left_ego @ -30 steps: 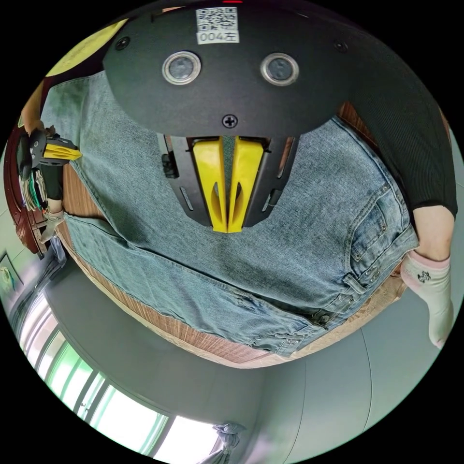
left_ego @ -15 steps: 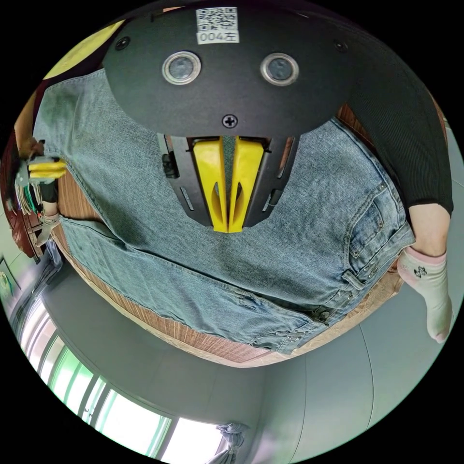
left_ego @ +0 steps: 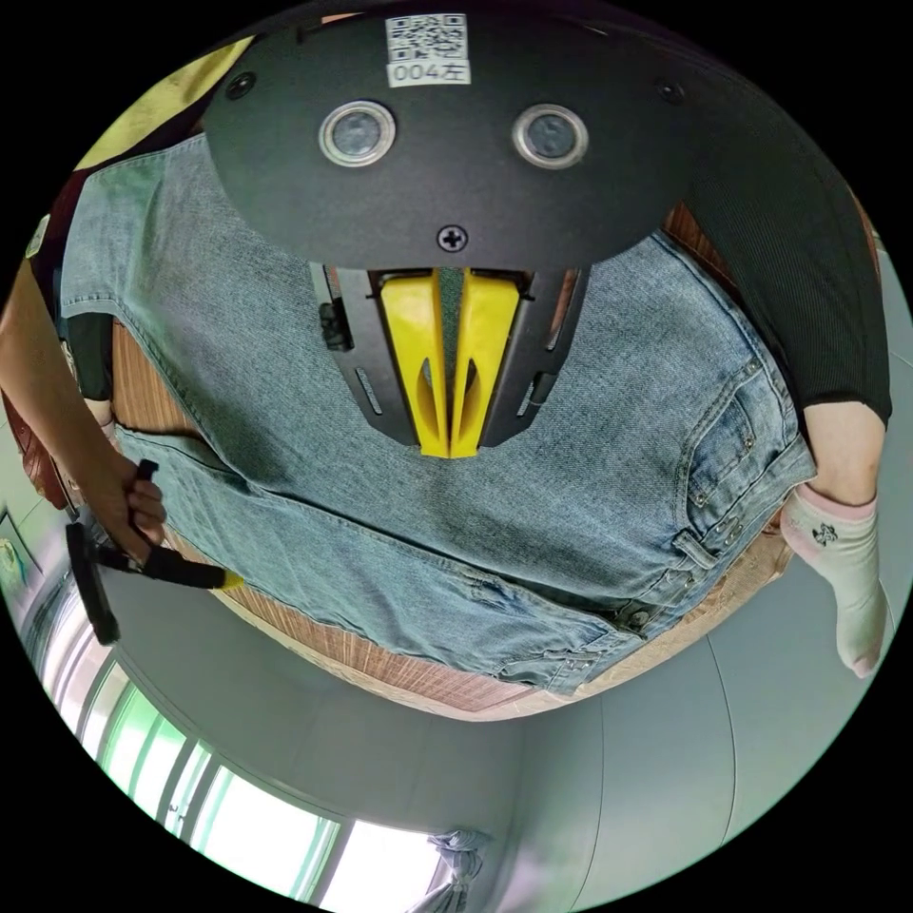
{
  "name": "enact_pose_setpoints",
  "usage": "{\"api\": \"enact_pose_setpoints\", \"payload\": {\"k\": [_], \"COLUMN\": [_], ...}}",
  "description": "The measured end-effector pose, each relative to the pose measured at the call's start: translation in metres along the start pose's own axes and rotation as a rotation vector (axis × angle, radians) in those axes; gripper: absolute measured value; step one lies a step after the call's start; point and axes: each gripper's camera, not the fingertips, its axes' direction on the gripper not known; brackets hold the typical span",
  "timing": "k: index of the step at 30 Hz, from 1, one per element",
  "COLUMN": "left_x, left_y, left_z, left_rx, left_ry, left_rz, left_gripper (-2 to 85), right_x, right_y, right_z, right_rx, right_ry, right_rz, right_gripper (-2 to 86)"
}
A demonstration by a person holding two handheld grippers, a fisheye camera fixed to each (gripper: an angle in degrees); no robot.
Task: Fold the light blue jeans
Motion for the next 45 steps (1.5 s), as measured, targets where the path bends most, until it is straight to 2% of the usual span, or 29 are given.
{"api": "enact_pose_setpoints", "payload": {"k": [2,8,10,12,17,22,25,28,31,34,37,41,45], "left_x": [-0.001,-0.004,-0.004,-0.005,-0.006,-0.004,-0.003,-0.002,-0.002,-0.001,0.001,0.002,0.004], "left_y": [0.001,0.004,0.005,0.005,0.007,0.008,0.009,0.010,0.010,0.011,0.011,0.011,0.010], "left_z": [0.000,-0.001,-0.001,-0.001,-0.002,-0.003,-0.004,-0.004,-0.005,-0.006,-0.008,-0.010,-0.011], "left_rx": [0.001,0.003,0.003,0.003,0.002,0.002,0.003,0.003,0.003,0.003,0.001,-0.001,-0.003], "left_ry": [0.003,0.020,0.020,0.020,0.026,0.021,0.012,0.008,0.015,0.011,0.004,0.006,-0.001], "left_rz": [-0.001,-0.009,-0.009,-0.009,-0.013,-0.011,-0.007,-0.005,-0.009,-0.007,-0.004,-0.006,-0.005], "left_gripper": [0.5,0.5,0.5,0.5,0.6,0.5,0.5,0.5,0.6,0.6,0.6,0.6,0.6], "right_x": [-0.001,-0.015,-0.015,-0.010,0.013,-0.025,-0.031,-0.016,-0.001,0.030,0.061,0.108,0.157], "right_y": [-0.017,-0.044,-0.044,-0.037,-0.042,-0.053,-0.059,-0.056,-0.026,0.015,0.063,0.155,0.222], "right_z": [0.017,0.057,0.071,0.071,0.061,0.054,0.087,0.072,0.042,0.043,-0.009,-0.076,-0.095], "right_rx": [-0.004,-0.069,-0.136,-0.100,-0.105,0.009,-0.131,-0.091,-0.012,-0.128,-0.002,0.107,0.008], "right_ry": [0.015,0.032,0.075,0.077,0.045,0.017,0.063,-0.005,0.029,-0.017,-0.113,-0.043,0.072], "right_rz": [-0.009,-0.105,-0.130,-0.183,-0.091,-0.181,-0.176,-0.087,-0.056,-0.012,0.088,0.166,0.258], "right_gripper": [14.2,18.0,18.1,17.3,17.2,16.7,16.3,16.2,15.9,16.7,15.8,12.6,11.1]}}
